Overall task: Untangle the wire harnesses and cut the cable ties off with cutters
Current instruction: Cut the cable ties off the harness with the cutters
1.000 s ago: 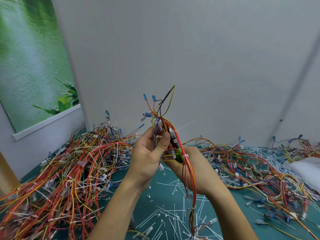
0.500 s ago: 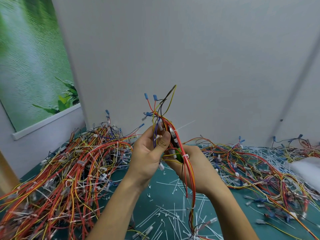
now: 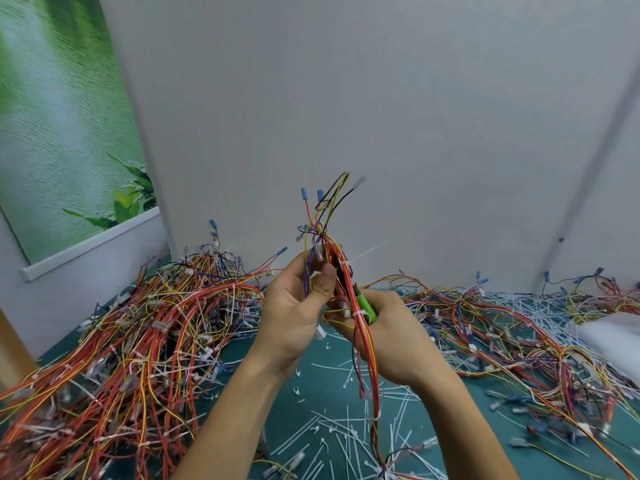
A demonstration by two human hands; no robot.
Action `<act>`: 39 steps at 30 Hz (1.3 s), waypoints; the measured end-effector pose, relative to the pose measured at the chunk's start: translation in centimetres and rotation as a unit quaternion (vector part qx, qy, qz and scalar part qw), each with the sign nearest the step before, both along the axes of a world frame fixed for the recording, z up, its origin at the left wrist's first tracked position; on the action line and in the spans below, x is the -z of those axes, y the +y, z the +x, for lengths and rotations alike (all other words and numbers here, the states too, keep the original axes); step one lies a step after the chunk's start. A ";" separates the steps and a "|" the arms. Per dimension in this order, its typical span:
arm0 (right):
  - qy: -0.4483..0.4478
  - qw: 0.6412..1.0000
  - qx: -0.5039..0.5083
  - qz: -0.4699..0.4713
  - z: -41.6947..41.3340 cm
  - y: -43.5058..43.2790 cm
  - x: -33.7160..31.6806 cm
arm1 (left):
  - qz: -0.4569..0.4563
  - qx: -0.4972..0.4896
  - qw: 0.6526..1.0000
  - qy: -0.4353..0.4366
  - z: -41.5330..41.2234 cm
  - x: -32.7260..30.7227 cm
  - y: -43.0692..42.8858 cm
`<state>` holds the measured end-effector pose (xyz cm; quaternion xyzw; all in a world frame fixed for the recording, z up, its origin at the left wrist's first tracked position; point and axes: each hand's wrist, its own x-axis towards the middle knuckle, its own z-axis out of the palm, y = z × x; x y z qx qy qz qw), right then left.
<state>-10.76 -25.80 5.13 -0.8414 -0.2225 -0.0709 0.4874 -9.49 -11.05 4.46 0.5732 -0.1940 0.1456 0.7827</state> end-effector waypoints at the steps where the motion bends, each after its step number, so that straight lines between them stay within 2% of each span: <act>1: -0.012 1.000 -0.001 -0.005 -0.1 -0.1 0.0 | 0.000 -0.003 1.000 0.002 0.0 0.0 0.0; 17: -0.010 0.999 0.030 -0.017 0.4 0.2 0.6 | 0.005 -0.106 0.994 -0.022 0.3 0.3 -0.4; 26: -0.006 0.999 0.043 -0.011 0.2 0.5 0.5 | -0.034 -0.109 0.993 -0.028 0.6 0.5 -0.5; 39: -0.017 0.999 0.045 -0.016 0.4 0.4 0.6 | -0.025 -0.102 0.994 -0.021 0.2 0.4 -0.4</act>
